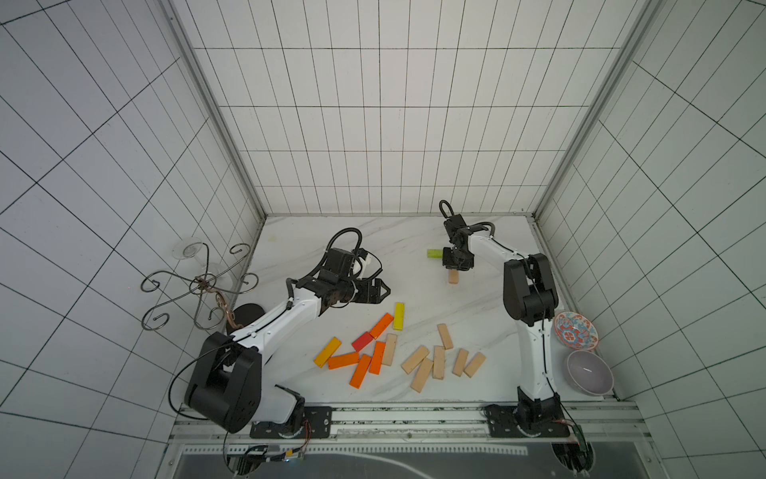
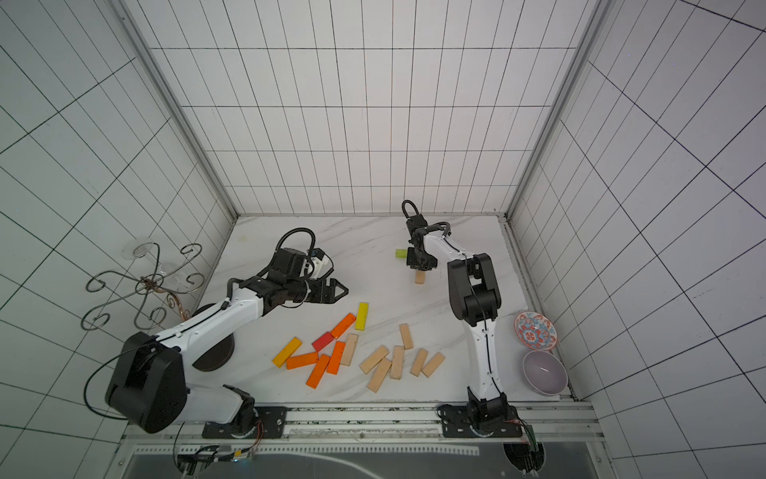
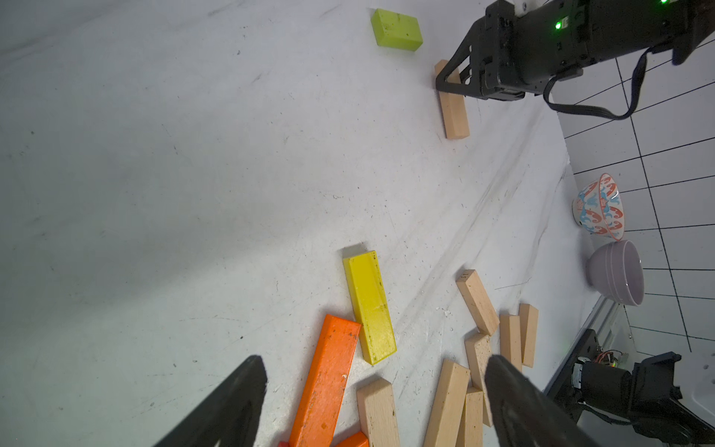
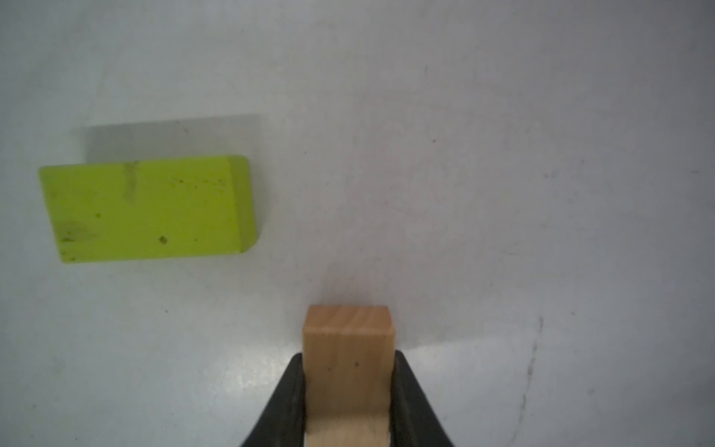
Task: Assemble a giraffe with building blocks
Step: Place the building block at the center of the board, then assemble the building block at the center of the board.
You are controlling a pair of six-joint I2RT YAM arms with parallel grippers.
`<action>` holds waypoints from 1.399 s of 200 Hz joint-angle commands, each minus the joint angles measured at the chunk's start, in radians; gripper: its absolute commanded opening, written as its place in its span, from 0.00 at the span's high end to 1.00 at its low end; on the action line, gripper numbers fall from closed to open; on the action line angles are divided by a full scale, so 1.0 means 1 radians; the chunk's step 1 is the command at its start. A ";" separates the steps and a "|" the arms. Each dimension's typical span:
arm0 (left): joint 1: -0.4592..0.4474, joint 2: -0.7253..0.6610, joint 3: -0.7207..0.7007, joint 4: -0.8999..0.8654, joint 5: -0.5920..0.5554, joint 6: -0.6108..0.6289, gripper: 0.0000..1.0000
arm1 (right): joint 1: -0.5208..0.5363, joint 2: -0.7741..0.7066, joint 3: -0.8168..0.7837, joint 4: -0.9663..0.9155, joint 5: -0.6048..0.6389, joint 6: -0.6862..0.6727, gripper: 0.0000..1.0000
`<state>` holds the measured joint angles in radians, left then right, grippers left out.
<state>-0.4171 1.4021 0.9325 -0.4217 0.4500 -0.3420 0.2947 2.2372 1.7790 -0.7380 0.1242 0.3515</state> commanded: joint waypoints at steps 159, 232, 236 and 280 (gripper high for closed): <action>-0.003 0.024 0.020 0.032 0.036 -0.010 0.12 | -0.020 -0.090 -0.155 -0.031 -0.069 -0.057 0.49; -0.005 0.026 0.016 0.035 0.039 -0.009 0.12 | -0.022 -0.066 -0.196 -0.017 -0.072 -0.068 0.67; -0.005 0.025 0.016 0.035 0.039 -0.010 0.12 | -0.023 -0.064 -0.194 -0.017 -0.071 -0.068 0.68; -0.005 0.020 0.014 0.037 0.041 -0.010 0.12 | -0.034 -0.017 -0.100 -0.035 -0.073 -0.071 0.82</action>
<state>-0.4179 1.4208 0.9325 -0.4149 0.4778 -0.3447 0.2787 2.1509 1.6302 -0.7460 0.0563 0.2920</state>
